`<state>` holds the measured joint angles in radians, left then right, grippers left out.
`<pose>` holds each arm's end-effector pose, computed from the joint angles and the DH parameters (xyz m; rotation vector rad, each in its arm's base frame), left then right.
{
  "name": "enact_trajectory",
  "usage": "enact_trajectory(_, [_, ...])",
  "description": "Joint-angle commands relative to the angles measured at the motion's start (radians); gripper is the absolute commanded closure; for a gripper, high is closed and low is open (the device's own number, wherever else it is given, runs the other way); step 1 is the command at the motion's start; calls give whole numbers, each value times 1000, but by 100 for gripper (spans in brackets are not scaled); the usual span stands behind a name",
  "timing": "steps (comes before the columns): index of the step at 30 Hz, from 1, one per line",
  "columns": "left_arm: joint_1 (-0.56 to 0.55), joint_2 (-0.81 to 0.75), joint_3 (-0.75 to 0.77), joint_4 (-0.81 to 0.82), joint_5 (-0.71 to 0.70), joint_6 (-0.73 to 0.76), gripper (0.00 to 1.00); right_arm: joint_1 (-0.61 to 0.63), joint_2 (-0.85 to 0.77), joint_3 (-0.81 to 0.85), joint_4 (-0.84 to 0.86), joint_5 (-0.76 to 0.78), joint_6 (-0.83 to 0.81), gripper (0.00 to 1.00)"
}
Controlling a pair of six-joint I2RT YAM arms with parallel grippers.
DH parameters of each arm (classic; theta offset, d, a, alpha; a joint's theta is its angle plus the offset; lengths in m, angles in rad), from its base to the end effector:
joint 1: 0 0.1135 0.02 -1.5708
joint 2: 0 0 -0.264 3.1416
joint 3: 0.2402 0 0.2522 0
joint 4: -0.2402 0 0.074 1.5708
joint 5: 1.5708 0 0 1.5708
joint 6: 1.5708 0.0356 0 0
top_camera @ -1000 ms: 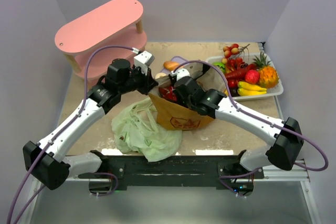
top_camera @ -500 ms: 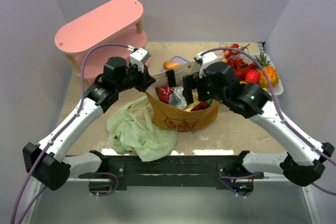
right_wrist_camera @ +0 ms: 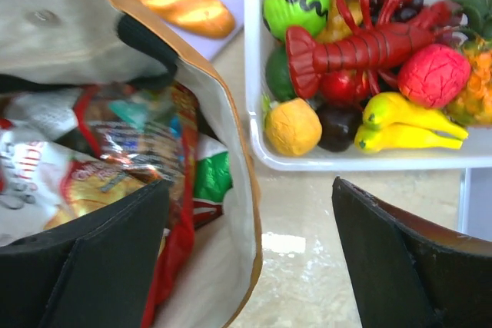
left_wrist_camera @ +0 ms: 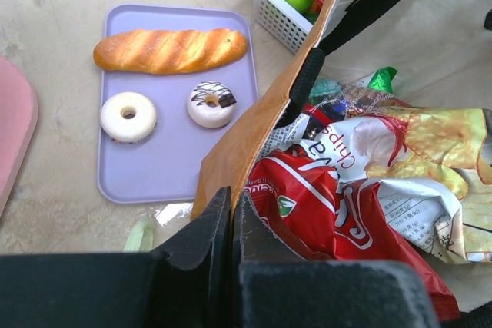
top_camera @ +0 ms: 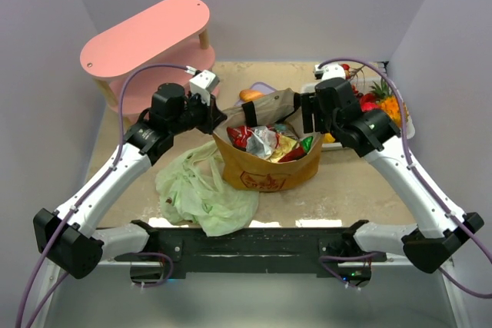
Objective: Place the mixed food into the grocery bags and tie them
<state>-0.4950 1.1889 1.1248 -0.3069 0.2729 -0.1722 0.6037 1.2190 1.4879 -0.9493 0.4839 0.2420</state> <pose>0.2338 -0.1371 0.3634 0.5029 1.9290 -0.7020 0.1998 0.1177 0.4179 -0.1375 2.1577 -0.0628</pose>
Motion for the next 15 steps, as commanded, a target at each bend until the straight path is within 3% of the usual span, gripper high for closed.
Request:
enact_trajectory(1, [13, -61, 26, 143, -55, 16, 100, -15, 7, -25, 50, -51, -35, 36])
enact_trajectory(2, [15, -69, 27, 158, -58, 13, 100, -15, 11, -14, 50, -63, -44, 54])
enact_trajectory(3, [19, -69, 33, 166, -57, 7, 100, -13, 16, 4, 34, -64, -62, 92])
enact_trajectory(4, [24, -69, 56, 169, -54, -6, 100, -15, 28, 59, 20, -29, -69, 100])
enact_trajectory(7, [30, -49, 131, 161, -43, -26, 100, -15, 45, 176, -29, 16, -104, 100])
enact_trajectory(10, [32, -37, 193, 163, -57, -44, 100, -15, 79, 416, -72, -2, -139, 100])
enact_trajectory(15, [35, -54, 276, 155, -222, -59, 100, -12, 160, 604, -83, -122, -159, 100])
